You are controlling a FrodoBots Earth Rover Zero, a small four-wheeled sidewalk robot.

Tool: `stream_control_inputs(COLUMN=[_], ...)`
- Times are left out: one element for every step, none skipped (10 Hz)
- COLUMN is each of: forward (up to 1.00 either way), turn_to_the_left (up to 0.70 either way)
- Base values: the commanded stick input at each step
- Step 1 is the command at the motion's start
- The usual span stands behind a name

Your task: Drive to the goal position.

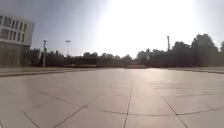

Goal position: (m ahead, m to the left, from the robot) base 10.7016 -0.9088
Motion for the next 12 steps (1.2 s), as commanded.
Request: stream_control_inputs(forward=[0.08, 0.08, 0.07, 0.07, 0.07, 0.07, 0.07, 0.07, 0.07, 0.07, 0.07, 0.07], turn_to_the_left=[-0.01, -0.01, -0.01, -0.01, -0.01, -0.01, -0.01, -0.01, -0.01, -0.01, -0.01, -0.01])
